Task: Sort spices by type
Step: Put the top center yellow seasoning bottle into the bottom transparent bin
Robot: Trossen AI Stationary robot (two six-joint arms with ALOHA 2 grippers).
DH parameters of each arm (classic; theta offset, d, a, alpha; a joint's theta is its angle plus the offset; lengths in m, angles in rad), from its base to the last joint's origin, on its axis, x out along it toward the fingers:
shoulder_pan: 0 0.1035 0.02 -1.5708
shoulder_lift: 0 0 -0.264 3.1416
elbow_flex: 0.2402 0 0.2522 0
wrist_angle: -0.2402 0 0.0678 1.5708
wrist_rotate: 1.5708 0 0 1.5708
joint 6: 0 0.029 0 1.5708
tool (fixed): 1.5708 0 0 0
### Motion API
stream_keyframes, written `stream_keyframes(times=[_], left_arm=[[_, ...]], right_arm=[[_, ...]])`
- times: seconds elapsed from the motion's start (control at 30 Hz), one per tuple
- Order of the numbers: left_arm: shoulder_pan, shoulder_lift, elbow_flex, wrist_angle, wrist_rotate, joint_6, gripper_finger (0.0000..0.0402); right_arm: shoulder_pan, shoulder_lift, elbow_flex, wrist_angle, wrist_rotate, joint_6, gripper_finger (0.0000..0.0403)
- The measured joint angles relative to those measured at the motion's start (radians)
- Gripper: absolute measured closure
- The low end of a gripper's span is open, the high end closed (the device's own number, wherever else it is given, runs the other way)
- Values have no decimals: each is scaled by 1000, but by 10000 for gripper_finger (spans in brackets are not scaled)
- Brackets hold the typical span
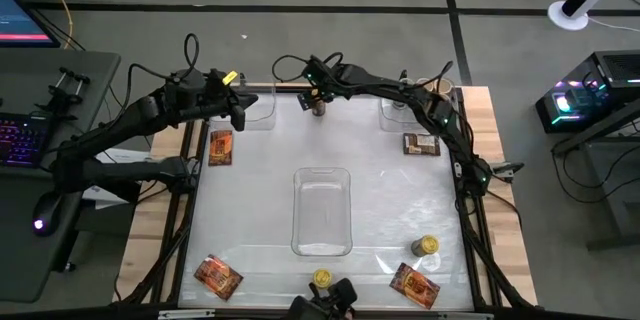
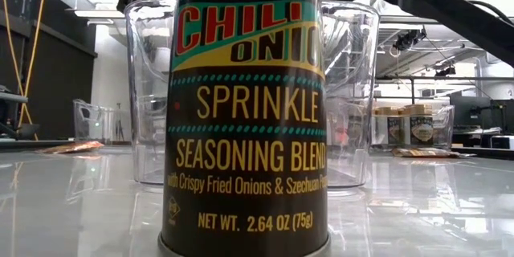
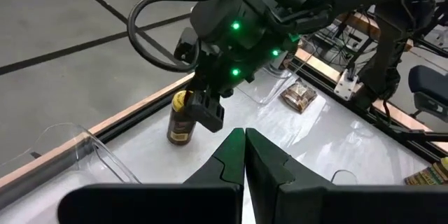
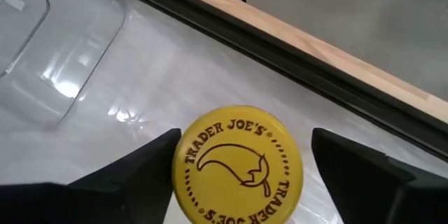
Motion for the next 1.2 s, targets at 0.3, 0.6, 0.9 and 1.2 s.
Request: stream_keyframes(times=[0.3,0.6,0.9,1.2], left_arm=[[0,0,0,0,0,0,401],[0,0,0,-4,0,34,402],[-4,0,0,-72,6,72,402],[-185,-1,-23,-79,-18,-150,402]], right_arm=[[-3,-2,0,-26,-9,1,179],[4,-143,0,-132,1,-110,179],[163,-408,1,-251,-107,-238,179],[543,-475,-37,-445,-34,-212,179]])
